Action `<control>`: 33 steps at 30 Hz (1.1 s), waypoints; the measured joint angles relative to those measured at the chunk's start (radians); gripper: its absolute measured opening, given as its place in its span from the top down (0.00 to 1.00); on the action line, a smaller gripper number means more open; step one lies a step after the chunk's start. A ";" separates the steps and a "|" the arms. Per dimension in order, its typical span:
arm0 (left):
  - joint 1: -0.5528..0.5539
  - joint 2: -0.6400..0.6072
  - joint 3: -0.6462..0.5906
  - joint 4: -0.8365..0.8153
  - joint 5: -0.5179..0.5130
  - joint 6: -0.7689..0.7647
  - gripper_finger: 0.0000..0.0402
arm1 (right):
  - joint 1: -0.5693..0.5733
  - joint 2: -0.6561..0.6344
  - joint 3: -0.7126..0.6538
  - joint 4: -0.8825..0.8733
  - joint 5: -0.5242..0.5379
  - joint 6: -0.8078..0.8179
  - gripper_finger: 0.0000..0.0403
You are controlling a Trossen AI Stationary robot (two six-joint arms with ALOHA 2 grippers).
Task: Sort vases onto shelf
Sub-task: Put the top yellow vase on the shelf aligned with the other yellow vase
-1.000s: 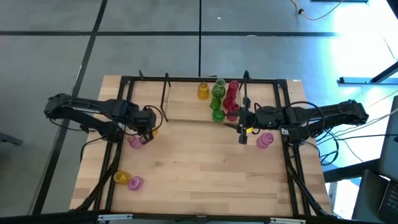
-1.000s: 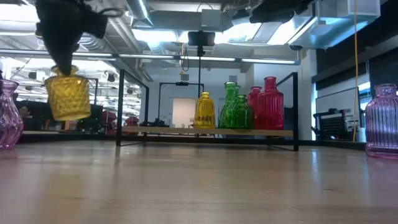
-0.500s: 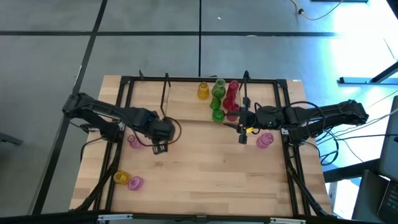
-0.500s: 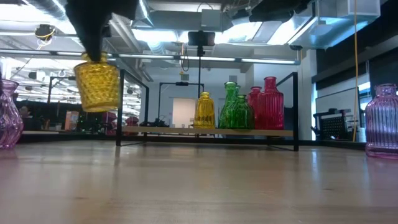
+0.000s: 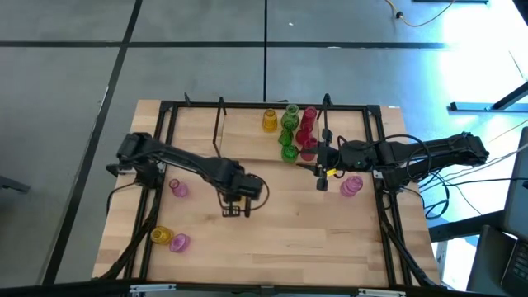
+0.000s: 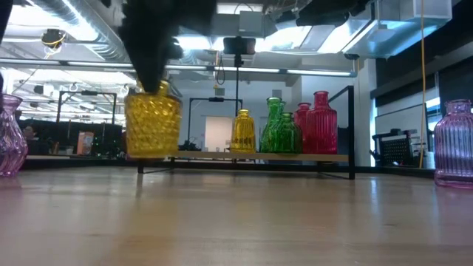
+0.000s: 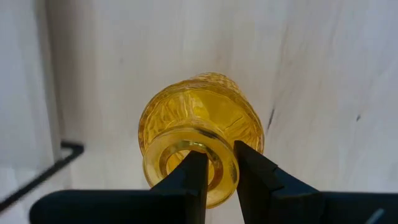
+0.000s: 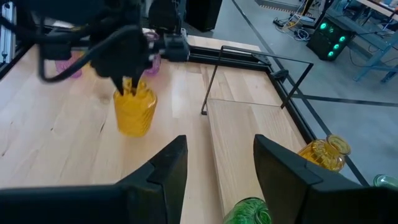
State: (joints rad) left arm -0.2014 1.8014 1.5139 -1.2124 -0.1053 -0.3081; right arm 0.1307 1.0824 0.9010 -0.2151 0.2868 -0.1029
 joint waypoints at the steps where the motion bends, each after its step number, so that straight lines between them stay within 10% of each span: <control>1: 0.000 0.017 0.015 0.003 0.001 0.017 0.87 | 0.000 0.000 0.000 0.000 0.000 0.000 0.59; 18: 0.080 0.148 0.262 -0.068 -0.034 0.226 0.87 | 0.000 0.000 0.000 -0.006 0.000 -0.003 0.59; 33: 0.379 0.145 0.423 -0.124 -0.085 0.443 0.87 | 0.000 0.000 0.000 -0.023 0.000 -0.007 0.59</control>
State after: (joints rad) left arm 0.1775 1.9461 1.9365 -1.3365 -0.1902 0.1345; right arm 0.1307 1.0828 0.9009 -0.2379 0.2871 -0.1097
